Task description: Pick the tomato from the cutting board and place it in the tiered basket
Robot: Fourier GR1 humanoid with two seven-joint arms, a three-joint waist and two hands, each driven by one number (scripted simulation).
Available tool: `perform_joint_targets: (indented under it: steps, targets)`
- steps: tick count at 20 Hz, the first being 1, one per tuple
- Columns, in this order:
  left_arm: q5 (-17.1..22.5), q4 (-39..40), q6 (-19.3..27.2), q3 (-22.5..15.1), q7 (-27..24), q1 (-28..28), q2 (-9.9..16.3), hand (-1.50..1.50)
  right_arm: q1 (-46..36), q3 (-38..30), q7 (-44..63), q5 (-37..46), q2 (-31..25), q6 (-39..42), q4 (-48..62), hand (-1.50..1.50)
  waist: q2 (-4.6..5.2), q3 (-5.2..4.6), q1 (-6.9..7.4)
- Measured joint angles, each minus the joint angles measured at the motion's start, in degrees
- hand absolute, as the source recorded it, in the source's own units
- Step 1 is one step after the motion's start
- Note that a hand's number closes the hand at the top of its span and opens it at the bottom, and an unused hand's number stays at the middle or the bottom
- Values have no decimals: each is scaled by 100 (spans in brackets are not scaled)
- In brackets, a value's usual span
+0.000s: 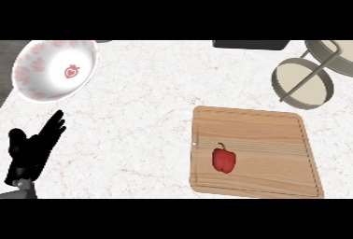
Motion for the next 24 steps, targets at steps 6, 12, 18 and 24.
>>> perform_joint_targets:
  steps: [6, 12, 18, 24]
  targets:
    - [31, 37, -23, 24, -10, 4, -7, 0, 247, -317, 521, -328, -128, 9, -66, -150, 1, 4, -17]
    - [-2, 25, -1, 52, -63, 35, 17, 0, 325, -503, 478, -533, -164, -633, -523, -150, -17, 5, -48]
    - [-17, -49, 51, 47, -32, 161, -43, 0, 97, -789, 952, -773, -316, -1269, -1018, -150, -71, 0, -128]
    - [62, -57, 37, 221, -9, 333, 52, 0, 89, -1405, 1282, -1429, -536, -1511, -1583, -150, -171, 0, -354]
